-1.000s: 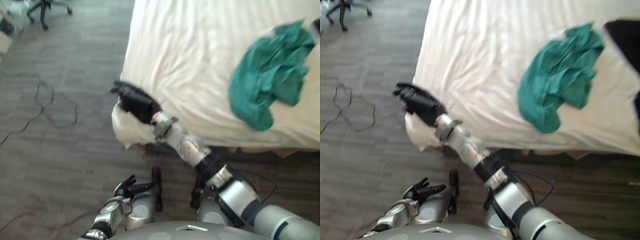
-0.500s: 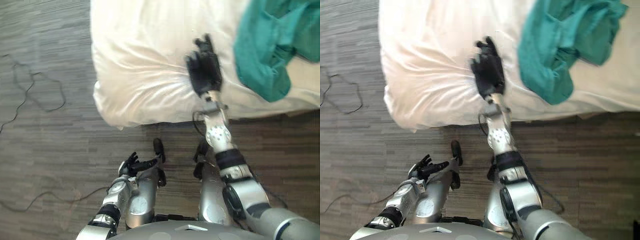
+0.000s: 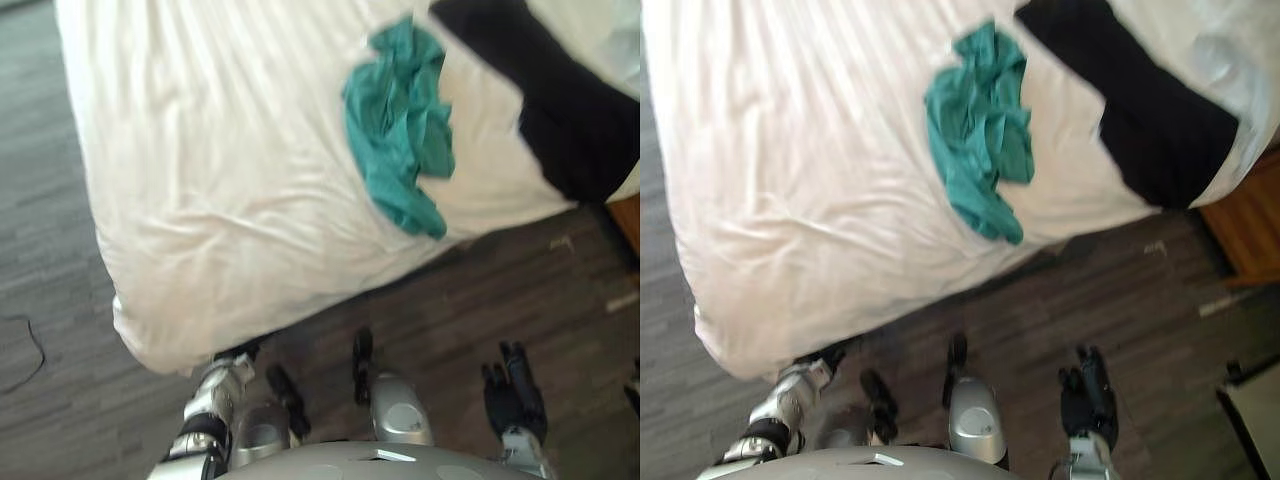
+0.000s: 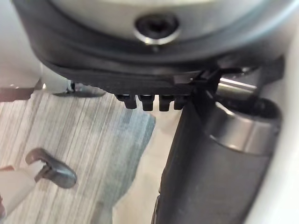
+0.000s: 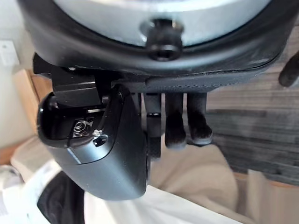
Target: Tidy up the quilt and then pick up the clothes from the bed and put them into the laundry hamper
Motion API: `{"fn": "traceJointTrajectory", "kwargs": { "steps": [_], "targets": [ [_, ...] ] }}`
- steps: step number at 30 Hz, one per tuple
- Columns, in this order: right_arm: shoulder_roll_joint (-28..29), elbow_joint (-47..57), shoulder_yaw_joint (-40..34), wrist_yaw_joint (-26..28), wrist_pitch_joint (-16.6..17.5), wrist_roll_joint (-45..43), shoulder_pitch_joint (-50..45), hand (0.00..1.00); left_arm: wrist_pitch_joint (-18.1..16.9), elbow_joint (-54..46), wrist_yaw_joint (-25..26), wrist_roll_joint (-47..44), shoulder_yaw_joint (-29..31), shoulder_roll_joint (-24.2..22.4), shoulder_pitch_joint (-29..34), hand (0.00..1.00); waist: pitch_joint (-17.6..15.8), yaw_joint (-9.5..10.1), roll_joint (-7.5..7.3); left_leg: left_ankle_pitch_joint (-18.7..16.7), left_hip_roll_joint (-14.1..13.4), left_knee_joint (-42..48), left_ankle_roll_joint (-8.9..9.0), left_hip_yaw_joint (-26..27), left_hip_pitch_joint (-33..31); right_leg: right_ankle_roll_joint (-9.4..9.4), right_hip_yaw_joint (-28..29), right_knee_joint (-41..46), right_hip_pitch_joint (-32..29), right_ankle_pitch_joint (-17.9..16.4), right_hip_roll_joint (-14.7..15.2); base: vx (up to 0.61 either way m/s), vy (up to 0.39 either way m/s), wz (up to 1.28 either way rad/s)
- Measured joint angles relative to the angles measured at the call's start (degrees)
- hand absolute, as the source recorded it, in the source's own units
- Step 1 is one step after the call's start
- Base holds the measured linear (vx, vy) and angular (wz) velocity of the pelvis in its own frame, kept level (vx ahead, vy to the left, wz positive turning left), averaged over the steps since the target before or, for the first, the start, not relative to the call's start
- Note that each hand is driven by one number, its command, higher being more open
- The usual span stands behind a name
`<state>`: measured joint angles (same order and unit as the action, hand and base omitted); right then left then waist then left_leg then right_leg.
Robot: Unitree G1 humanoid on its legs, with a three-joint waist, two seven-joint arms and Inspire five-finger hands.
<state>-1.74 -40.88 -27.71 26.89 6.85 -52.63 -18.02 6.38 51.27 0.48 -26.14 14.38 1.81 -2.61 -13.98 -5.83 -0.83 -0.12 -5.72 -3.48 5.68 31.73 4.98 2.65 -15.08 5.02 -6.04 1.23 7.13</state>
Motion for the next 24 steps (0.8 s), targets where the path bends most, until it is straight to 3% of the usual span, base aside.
{"fn": "traceJointTrajectory", "kwargs": {
  "steps": [2,5,9,13,15,16,17,18,21,22,23,24],
  "targets": [
    [2.23,-4.79,0.41,0.86,0.14,9.16,0.18,1.00,-0.09,0.31,-0.87,1.92,0.06,-1.02,2.86,1.00,4.29,1.30,-0.25,-0.26,-0.01,-1.31,0.38,-0.01,2.62,0.13,-0.95,-2.76,3.96,-0.09,-0.48,0.04,0.038,0.25],
    [4.50,-7.19,3.10,1.37,0.38,17.03,0.74,1.00,-1.14,1.39,-0.94,2.76,0.37,-1.58,4.73,1.00,6.94,2.68,-0.18,-0.65,0.02,-1.56,0.51,0.00,3.99,0.16,-2.22,-4.51,6.70,-0.12,-0.51,-0.06,0.016,0.19],
    [3.84,-7.92,4.83,0.06,1.94,25.67,1.30,1.00,-3.95,3.49,0.39,4.32,2.29,-3.01,7.27,1.00,8.73,4.01,0.71,-0.93,0.23,-1.62,0.10,-0.06,5.58,0.48,-2.26,-5.29,8.68,0.09,-0.50,-0.10,0.000,0.02],
    [3.67,-9.62,5.93,-2.45,2.54,28.19,1.57,1.00,-7.89,4.40,0.51,9.11,3.17,-2.56,10.04,1.00,9.67,4.34,0.08,-1.80,0.12,-1.03,0.03,0.00,6.12,0.69,-1.72,-6.05,9.11,-0.06,-0.70,-0.07,-0.017,-0.08],
    [3.74,-9.96,5.94,-3.75,2.20,28.75,1.59,1.00,-9.17,4.56,0.35,11.13,6.09,-2.56,11.63,1.00,9.54,5.42,-0.84,-5.99,-2.04,8.63,-0.29,-0.15,4.07,0.58,0.94,-5.62,9.24,-0.09,-0.96,-0.02,-0.040,-0.46],
    [3.72,-10.18,5.93,-3.92,2.10,29.51,1.63,1.00,-9.62,4.51,0.29,10.97,7.47,-2.67,11.75,1.00,9.45,6.18,-0.80,-8.94,-3.60,15.58,-0.76,-2.70,1.83,0.18,2.37,-4.76,8.85,-0.19,-1.50,-0.03,-0.064,-0.86],
    [2.94,-10.48,6.50,-4.13,1.40,29.87,2.07,1.00,-10.51,4.53,0.20,11.27,9.00,-3.08,11.79,1.00,9.20,7.15,-0.14,-13.02,-6.53,26.82,-1.69,-9.37,-2.33,-0.29,5.31,-2.48,7.63,-0.33,-2.84,-0.07,-0.016,-1.07],
    [2.17,-10.78,7.40,-4.32,1.34,29.87,2.47,1.00,-10.92,4.54,0.11,11.36,9.02,-3.30,11.86,1.00,9.09,7.27,0.57,-15.10,-7.62,32.20,-1.92,-13.13,-4.28,-0.27,7.24,-1.24,6.75,-0.30,-3.93,-0.08,0.053,-1.10],
    [0.61,-11.88,9.12,-4.80,2.33,29.64,4.05,1.00,-12.15,4.82,-0.99,13.35,5.88,-3.82,11.29,1.00,8.68,6.89,2.35,-22.28,-8.47,36.90,-0.47,-21.28,-4.25,0.99,14.39,3.35,1.36,0.70,-7.35,-0.14,0.208,-1.52],
    [0.61,-12.03,9.08,-5.10,2.82,29.57,4.25,1.00,-11.15,4.88,-1.12,12.78,5.49,-3.84,10.89,1.00,8.48,6.71,2.34,-23.40,-8.04,35.75,-0.43,-21.14,-3.50,1.54,15.47,3.97,0.29,1.09,-7.65,-0.22,0.238,-1.52],
    [1.11,-12.41,8.81,-5.63,3.27,29.21,5.45,1.00,-9.58,5.58,-1.48,11.82,4.81,-2.42,9.77,1.00,6.72,6.30,2.51,-24.13,-7.66,30.94,0.38,-17.64,-0.23,1.62,14.68,4.37,-0.77,0.70,-6.43,-0.26,0.214,-1.55],
    [2.02,-12.10,8.56,-5.76,3.66,29.25,5.00,1.00,-8.17,5.51,-1.44,10.42,4.51,-1.16,9.37,1.00,5.53,6.87,0.87,-22.21,-6.60,27.47,-0.12,-12.61,2.31,1.40,9.24,3.81,-0.68,0.80,-3.14,-0.26,0.190,-1.56]
  ]
}}
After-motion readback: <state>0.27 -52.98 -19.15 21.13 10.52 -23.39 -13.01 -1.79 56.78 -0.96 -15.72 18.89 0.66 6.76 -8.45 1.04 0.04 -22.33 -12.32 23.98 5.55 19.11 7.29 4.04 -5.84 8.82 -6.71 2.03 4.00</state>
